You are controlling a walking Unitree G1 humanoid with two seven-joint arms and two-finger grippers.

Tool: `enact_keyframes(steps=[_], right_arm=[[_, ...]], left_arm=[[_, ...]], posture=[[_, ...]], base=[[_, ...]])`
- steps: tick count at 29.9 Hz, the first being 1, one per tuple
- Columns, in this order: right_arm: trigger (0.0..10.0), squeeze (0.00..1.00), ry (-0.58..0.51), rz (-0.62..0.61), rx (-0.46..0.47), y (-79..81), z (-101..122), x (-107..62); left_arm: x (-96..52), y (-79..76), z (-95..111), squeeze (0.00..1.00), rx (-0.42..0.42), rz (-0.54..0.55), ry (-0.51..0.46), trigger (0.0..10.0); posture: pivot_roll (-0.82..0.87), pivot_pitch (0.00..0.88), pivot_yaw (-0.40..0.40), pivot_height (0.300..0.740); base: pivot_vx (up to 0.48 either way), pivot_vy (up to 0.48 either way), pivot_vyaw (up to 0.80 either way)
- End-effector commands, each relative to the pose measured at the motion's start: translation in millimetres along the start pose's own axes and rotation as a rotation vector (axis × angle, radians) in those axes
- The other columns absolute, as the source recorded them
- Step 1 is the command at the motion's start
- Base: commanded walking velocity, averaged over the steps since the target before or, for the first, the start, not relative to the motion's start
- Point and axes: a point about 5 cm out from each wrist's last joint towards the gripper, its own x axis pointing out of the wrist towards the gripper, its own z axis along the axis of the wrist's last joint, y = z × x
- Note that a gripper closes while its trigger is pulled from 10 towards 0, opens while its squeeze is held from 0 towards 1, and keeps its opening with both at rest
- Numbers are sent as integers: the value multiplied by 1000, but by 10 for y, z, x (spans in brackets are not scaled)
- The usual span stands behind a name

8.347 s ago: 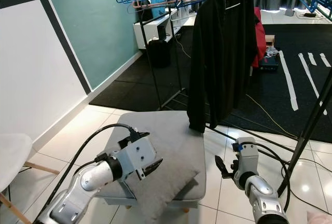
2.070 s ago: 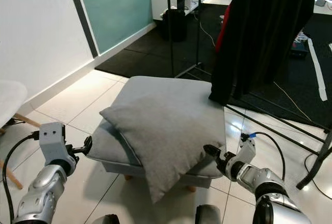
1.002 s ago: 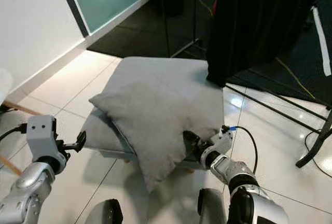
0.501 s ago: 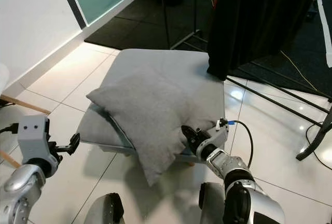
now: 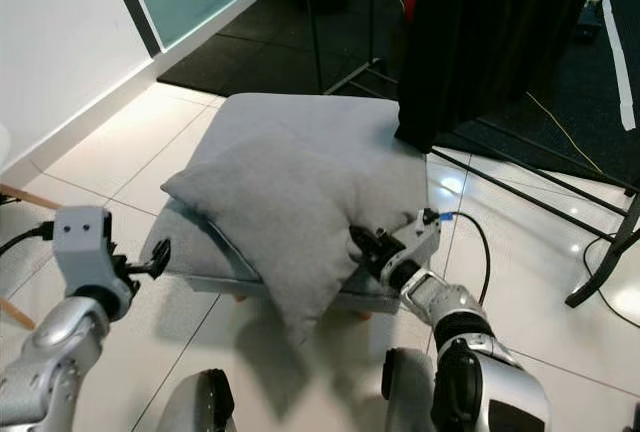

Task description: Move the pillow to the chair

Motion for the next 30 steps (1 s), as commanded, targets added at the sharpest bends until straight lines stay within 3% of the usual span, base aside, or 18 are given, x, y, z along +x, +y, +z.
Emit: enact_keyframes(steps=[1,8,15,30], right_arm=[[0,0,-24,41,-60,103,139,28],[0,0,-50,49,-137,214,330,40],[0,0,-96,53,-284,346,492,73],[0,0,-77,88,-386,432,527,87]], left_arm=[[23,-10,-61,0,-9,13,16,10000],[106,-92,-40,0,-35,5,-4,10000],[187,-168,-22,0,-64,3,-24,10000],[278,-263,-100,0,-78,-2,-14,10000]], posture=[[-25,151,5,435],[-41,128,-14,435],[-66,103,-28,435],[-130,79,-37,469]], base=[[0,0,0],[0,0,0],[0,0,0],[0,0,0]])
